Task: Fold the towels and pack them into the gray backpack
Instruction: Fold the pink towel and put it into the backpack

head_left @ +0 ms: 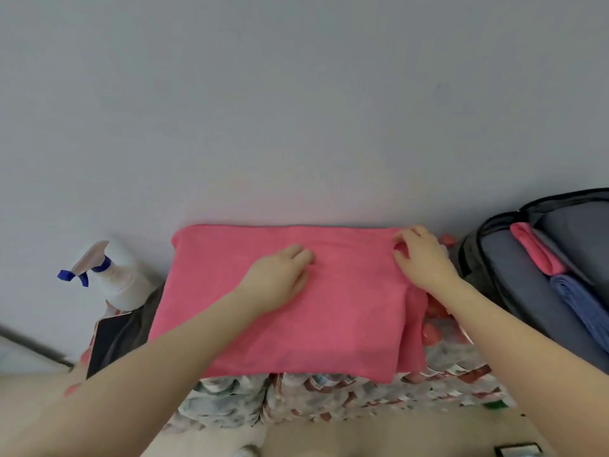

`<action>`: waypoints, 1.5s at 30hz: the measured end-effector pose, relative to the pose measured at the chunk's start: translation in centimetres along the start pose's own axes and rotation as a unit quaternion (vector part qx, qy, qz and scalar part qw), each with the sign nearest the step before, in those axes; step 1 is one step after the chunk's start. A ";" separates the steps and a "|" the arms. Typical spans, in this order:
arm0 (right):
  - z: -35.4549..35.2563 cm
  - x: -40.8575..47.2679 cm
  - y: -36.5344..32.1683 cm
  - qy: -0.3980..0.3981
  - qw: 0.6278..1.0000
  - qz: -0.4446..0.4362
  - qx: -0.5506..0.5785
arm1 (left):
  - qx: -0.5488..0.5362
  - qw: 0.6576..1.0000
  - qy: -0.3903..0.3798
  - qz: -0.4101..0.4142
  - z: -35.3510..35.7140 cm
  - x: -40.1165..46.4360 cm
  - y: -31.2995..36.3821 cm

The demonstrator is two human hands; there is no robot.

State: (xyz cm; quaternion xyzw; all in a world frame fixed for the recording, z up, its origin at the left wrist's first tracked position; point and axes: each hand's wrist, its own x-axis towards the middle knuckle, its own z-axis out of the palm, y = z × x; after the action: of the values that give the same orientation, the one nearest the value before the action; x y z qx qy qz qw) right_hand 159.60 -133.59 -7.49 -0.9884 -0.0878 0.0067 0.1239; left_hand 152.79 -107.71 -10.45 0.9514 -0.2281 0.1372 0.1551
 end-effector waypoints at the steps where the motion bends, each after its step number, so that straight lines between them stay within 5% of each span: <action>1: -0.6 0.5 1.1 -0.015 1.000 -0.002 0.009 | -0.031 0.999 -0.033 0.014 0.6 0.7 2.0; 8: -2.4 2.4 5.4 -0.179 0.956 -0.204 -0.109 | -0.095 0.983 -0.152 -0.027 5.0 4.9 13.4; 14: -2.0 4.3 5.3 -0.148 0.937 -0.263 -0.177 | -0.007 0.967 -0.141 -0.212 7.7 5.8 19.2; 18: -3.4 5.0 5.5 -0.128 0.936 -0.289 -0.156 | -0.089 0.949 -0.061 -0.297 7.6 6.2 20.4; 24: -7.5 6.3 7.7 -0.003 0.935 -0.320 -0.151 | -0.341 0.852 0.077 -0.391 4.2 7.7 21.6; 28: -9.6 6.6 9.3 -0.003 0.922 -0.345 -0.176 | -0.543 0.745 0.051 -0.384 2.7 8.7 23.5; 30: -10.1 6.1 9.9 -0.003 0.907 -0.355 -0.229 | -0.536 0.762 -0.013 -0.363 3.2 9.0 24.6; 34: -9.1 4.9 10.6 -0.009 0.896 -0.317 -0.310 | -0.388 0.855 -0.178 -0.295 5.6 9.0 26.1; 36: -8.3 4.2 9.8 -0.019 0.900 -0.310 -0.308 | -0.366 0.859 -0.228 -0.276 5.7 8.5 26.0; 40: -7.8 2.5 5.3 -0.048 0.916 -0.355 -0.181 | -0.376 0.863 -0.143 -0.304 3.1 7.0 23.4; 45: -5.4 0.4 -2.7 -0.062 0.877 -0.468 -0.091 | -0.340 0.849 0.020 -0.403 0.0 2.2 16.8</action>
State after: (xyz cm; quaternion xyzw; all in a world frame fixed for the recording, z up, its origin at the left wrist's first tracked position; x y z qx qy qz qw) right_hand 159.75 -132.30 -1.58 -0.8364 -0.5479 0.0014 0.0165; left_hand 146.63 -122.81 -5.80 0.8445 0.1463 -0.0042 0.5152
